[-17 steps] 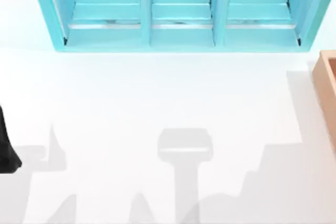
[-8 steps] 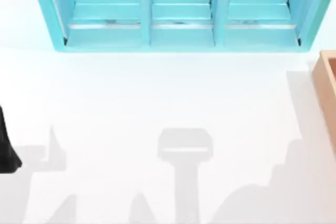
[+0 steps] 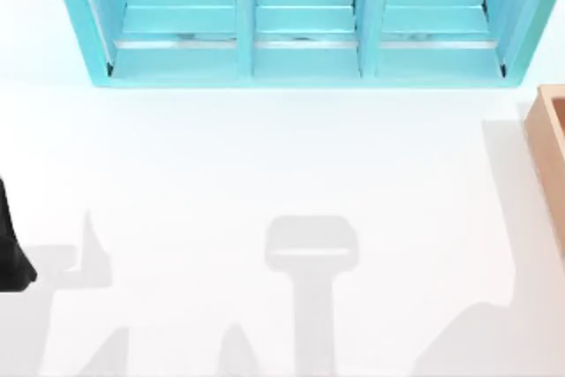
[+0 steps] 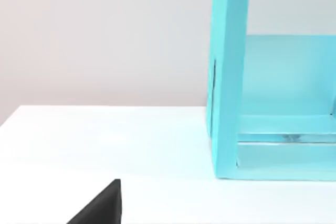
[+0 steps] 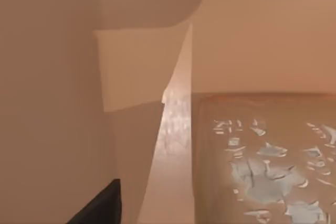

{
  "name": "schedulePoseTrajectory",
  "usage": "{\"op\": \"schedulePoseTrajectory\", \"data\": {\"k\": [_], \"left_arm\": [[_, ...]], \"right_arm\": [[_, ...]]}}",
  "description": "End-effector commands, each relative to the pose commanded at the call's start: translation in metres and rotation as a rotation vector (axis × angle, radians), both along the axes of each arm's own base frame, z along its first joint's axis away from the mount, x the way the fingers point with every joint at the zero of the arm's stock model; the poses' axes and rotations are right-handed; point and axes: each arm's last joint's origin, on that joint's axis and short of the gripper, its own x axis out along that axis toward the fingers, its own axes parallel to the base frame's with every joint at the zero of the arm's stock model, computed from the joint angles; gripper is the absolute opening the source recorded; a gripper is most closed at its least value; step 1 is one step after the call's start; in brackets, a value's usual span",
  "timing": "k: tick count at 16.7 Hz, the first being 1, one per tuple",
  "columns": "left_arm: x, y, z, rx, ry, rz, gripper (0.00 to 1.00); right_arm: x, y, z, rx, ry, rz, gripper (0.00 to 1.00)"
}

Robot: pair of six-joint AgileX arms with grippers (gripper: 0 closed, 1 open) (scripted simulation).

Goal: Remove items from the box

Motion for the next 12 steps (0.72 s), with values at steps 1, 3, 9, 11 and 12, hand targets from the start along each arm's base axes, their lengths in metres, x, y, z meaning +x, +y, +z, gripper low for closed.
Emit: {"op": "schedulePoseTrajectory", "data": {"k": [1,3,9,11,12], "left_arm": [[0.0000,0.0000,0.0000,0.000,0.000,0.000,1.00],[0.0000,0.0000,0.0000,0.000,0.000,0.000,1.00],[0.0000,0.0000,0.0000,0.000,0.000,0.000,1.00],[0.0000,0.0000,0.0000,0.000,0.000,0.000,1.00],[0.0000,0.0000,0.0000,0.000,0.000,0.000,1.00]], "right_arm": [[0.0000,0.0000,0.0000,0.000,0.000,0.000,1.00],[0.0000,0.0000,0.0000,0.000,0.000,0.000,1.00],[0.0000,0.0000,0.0000,0.000,0.000,0.000,0.55],[0.0000,0.0000,0.0000,0.000,0.000,0.000,0.40],[0.0000,0.0000,0.0000,0.000,0.000,0.000,0.32]]}}
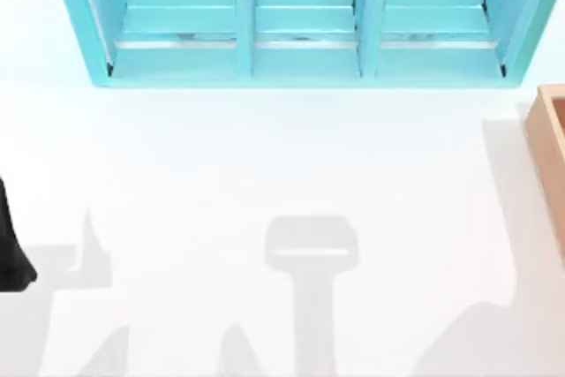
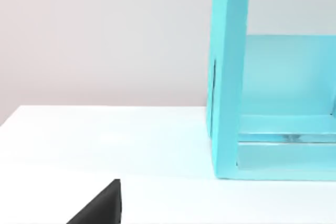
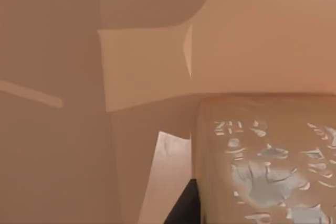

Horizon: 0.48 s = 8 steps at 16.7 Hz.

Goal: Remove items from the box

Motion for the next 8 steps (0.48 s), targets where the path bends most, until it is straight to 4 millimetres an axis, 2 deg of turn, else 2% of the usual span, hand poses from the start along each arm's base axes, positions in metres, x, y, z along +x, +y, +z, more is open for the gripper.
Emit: {"op": "schedulePoseTrajectory", "data": {"k": [4,8], "left_arm": [[0.0000,0.0000,0.0000,0.000,0.000,0.000,1.00],[0.0000,0.0000,0.0000,0.000,0.000,0.000,1.00]], "right_arm": [[0.0000,0.0000,0.0000,0.000,0.000,0.000,0.02],[0.0000,0.0000,0.0000,0.000,0.000,0.000,0.00]]}}
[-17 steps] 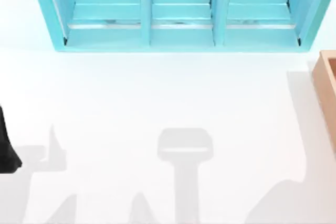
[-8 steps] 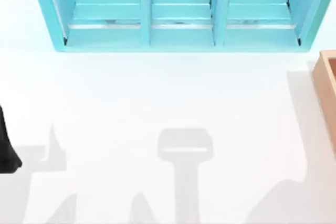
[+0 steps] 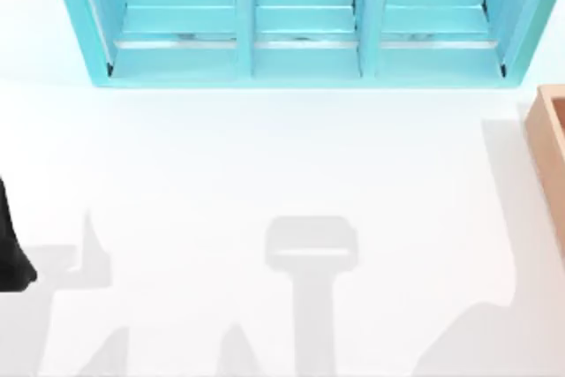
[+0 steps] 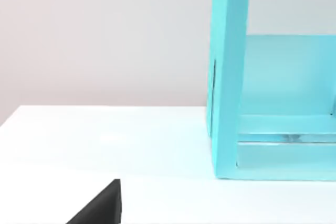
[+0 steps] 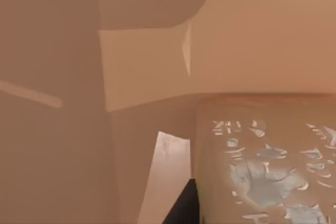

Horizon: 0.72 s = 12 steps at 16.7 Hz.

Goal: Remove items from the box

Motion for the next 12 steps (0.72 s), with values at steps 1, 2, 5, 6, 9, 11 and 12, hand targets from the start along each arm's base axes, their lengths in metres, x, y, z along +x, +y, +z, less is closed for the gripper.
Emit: {"op": "schedulePoseTrajectory", "data": {"k": [1,2,5,6,9,11,12], "left_arm": [[0.000,0.000,0.000,0.000,0.000,0.000,1.00],[0.000,0.000,0.000,0.000,0.000,0.000,1.00],[0.000,0.000,0.000,0.000,0.000,0.000,1.00],[0.000,0.000,0.000,0.000,0.000,0.000,1.00],[0.000,0.000,0.000,0.000,0.000,0.000,1.00],[0.000,0.000,0.000,0.000,0.000,0.000,1.00],[0.000,0.000,0.000,0.000,0.000,0.000,1.00]], "right_arm": [[0.000,0.000,0.000,0.000,0.000,0.000,0.00],[0.000,0.000,0.000,0.000,0.000,0.000,0.00],[0.000,0.000,0.001,-0.001,-0.002,-0.001,0.00],[0.000,0.000,0.001,-0.002,-0.003,-0.001,0.00],[0.006,-0.002,0.019,-0.004,-0.008,0.001,0.00],[0.009,-0.004,0.040,-0.003,-0.002,0.004,0.00],[0.010,-0.004,0.053,0.001,0.006,0.004,0.00]]}}
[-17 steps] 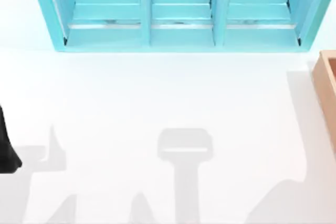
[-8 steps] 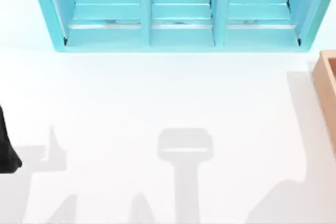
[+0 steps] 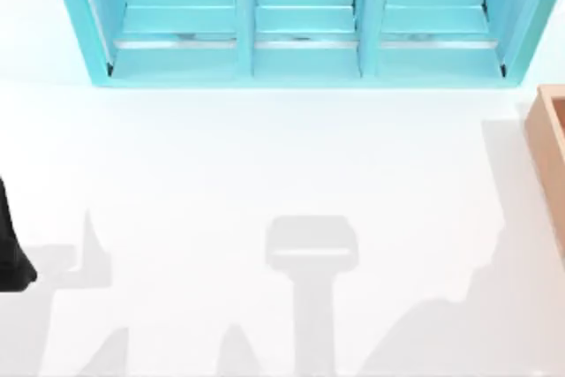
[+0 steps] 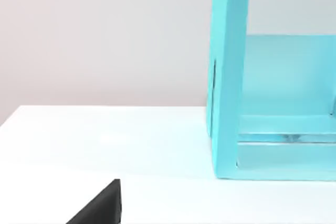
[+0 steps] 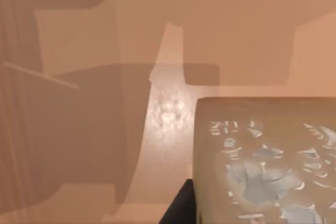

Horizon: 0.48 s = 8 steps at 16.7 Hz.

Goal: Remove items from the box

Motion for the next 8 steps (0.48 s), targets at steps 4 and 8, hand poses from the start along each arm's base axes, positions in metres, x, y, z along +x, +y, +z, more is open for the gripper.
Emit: {"op": "schedulePoseTrajectory", "data": {"k": [4,8], "left_arm": [[0.000,0.000,0.000,0.000,0.000,0.000,1.00],[0.000,0.000,0.000,0.000,0.000,0.000,1.00]], "right_arm": [[-0.005,0.002,0.054,0.005,0.011,-0.004,0.00],[-0.010,0.004,0.078,-0.002,-0.008,-0.005,0.00]]}}
